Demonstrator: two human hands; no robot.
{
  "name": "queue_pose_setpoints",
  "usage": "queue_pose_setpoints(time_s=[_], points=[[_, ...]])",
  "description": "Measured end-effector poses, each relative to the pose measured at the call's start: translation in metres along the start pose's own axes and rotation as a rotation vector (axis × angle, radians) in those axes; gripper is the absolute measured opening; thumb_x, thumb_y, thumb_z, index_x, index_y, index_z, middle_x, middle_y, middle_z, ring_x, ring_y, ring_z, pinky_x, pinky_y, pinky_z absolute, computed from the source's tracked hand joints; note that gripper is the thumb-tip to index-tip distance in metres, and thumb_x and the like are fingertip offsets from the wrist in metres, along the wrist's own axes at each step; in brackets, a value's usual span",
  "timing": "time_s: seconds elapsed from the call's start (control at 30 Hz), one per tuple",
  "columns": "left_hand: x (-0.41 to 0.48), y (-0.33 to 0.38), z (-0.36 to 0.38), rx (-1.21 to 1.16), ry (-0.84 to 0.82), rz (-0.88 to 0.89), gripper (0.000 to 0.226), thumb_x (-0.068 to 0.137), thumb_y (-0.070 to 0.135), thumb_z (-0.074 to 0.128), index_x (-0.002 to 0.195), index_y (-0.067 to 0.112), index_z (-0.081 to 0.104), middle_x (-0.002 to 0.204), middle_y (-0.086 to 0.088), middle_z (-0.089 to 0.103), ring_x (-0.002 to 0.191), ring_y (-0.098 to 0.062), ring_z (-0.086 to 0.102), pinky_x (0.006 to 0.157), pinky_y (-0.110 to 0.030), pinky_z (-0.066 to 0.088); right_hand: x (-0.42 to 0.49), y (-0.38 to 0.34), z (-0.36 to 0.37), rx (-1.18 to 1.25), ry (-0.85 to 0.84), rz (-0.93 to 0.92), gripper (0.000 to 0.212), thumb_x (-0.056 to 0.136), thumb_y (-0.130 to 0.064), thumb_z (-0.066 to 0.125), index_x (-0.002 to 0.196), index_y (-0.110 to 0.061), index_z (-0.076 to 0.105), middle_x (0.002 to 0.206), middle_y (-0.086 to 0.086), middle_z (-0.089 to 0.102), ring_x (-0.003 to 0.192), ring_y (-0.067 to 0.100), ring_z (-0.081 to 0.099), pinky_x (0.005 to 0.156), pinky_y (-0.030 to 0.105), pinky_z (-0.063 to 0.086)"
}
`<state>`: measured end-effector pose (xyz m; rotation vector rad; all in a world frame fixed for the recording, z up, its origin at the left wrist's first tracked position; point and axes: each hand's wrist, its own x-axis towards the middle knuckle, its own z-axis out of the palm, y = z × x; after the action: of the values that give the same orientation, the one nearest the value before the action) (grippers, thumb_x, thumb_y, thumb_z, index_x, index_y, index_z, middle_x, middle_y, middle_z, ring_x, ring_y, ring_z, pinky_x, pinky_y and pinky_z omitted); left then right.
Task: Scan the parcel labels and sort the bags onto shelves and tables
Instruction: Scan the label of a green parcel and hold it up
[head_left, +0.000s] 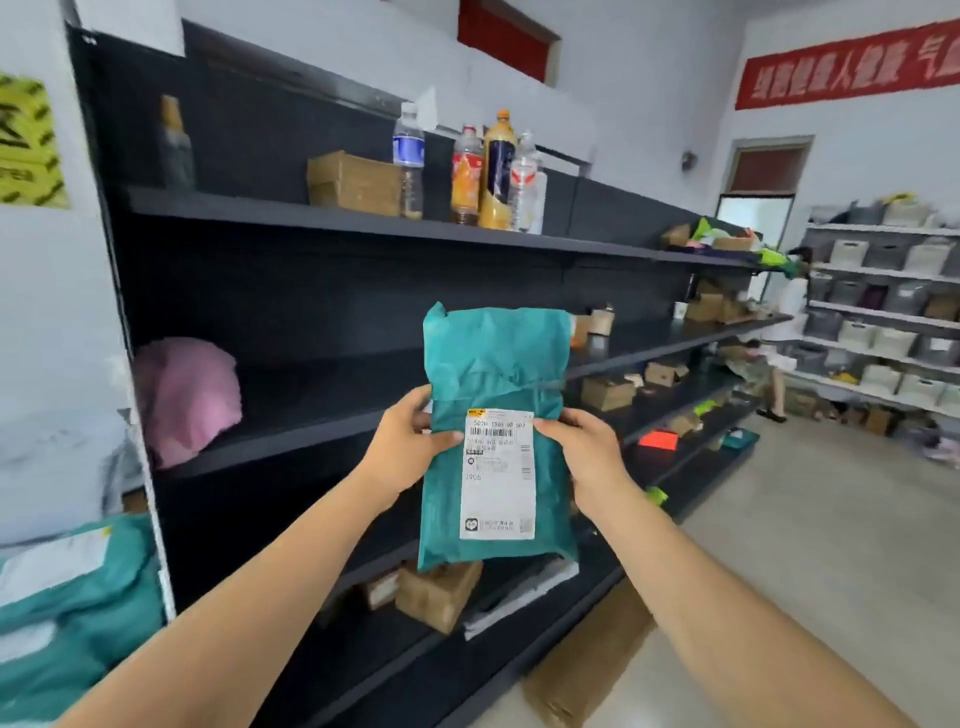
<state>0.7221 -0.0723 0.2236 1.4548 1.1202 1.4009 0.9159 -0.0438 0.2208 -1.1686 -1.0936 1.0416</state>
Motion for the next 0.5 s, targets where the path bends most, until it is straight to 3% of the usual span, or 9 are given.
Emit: queue_pose_setpoints(time_s=[0.07, 0.17, 0.3, 0.37, 0.5], points=[[0.024, -0.008, -0.011, 0.019, 0.107, -0.022, 0.048, 0.082, -0.004, 0.067, 0.119, 0.023, 0.054, 0.101, 0.002, 0.066, 0.09, -0.015, 0.067, 0.076, -0.036, 0.058, 0.038, 0.006, 0.019, 0.0, -0.096, 0.013, 0.008, 0.081, -0.002, 0.069, 0.086, -0.009, 0.07, 0.092, 0.011, 0.073, 0.085, 0.027, 0.067, 0.078, 0.04, 0.053], [0.045, -0.015, -0.029, -0.008, 0.276, -0.03, 0.05, 0.082, -0.006, 0.066, 0.122, 0.02, 0.054, 0.098, 0.005, 0.065, 0.091, -0.016, 0.065, 0.073, -0.035, 0.057, 0.089, 0.009, 0.056, 0.047, -0.266, 0.031, 0.012, 0.083, -0.005, 0.069, 0.094, -0.008, 0.072, 0.091, 0.01, 0.075, 0.082, 0.026, 0.07, 0.07, 0.034, 0.055], [0.066, -0.022, -0.067, 0.055, 0.435, -0.067, 0.043, 0.084, -0.005, 0.064, 0.113, 0.026, 0.054, 0.096, 0.003, 0.066, 0.086, -0.013, 0.066, 0.073, -0.035, 0.057, 0.123, 0.019, 0.125, 0.128, -0.396, 0.08, 0.021, 0.084, -0.006, 0.07, 0.104, -0.007, 0.069, 0.093, 0.011, 0.074, 0.082, 0.025, 0.07, 0.08, 0.039, 0.057], [0.081, -0.024, -0.092, 0.075, 0.5, -0.081, 0.042, 0.086, -0.007, 0.061, 0.111, 0.027, 0.055, 0.096, 0.002, 0.067, 0.087, -0.018, 0.066, 0.082, -0.042, 0.056, 0.135, 0.025, 0.158, 0.157, -0.473, 0.116, 0.023, 0.084, -0.006, 0.069, 0.107, -0.009, 0.07, 0.094, 0.01, 0.075, 0.085, 0.026, 0.071, 0.083, 0.041, 0.057], [0.125, -0.036, -0.141, 0.171, 0.601, -0.05, 0.047, 0.087, -0.009, 0.058, 0.13, 0.009, 0.051, 0.103, -0.002, 0.064, 0.093, -0.02, 0.064, 0.087, -0.037, 0.053, 0.17, 0.03, 0.215, 0.164, -0.611, 0.128, 0.039, 0.083, -0.004, 0.068, 0.121, -0.013, 0.062, 0.104, 0.011, 0.074, 0.095, 0.029, 0.07, 0.091, 0.046, 0.054]])
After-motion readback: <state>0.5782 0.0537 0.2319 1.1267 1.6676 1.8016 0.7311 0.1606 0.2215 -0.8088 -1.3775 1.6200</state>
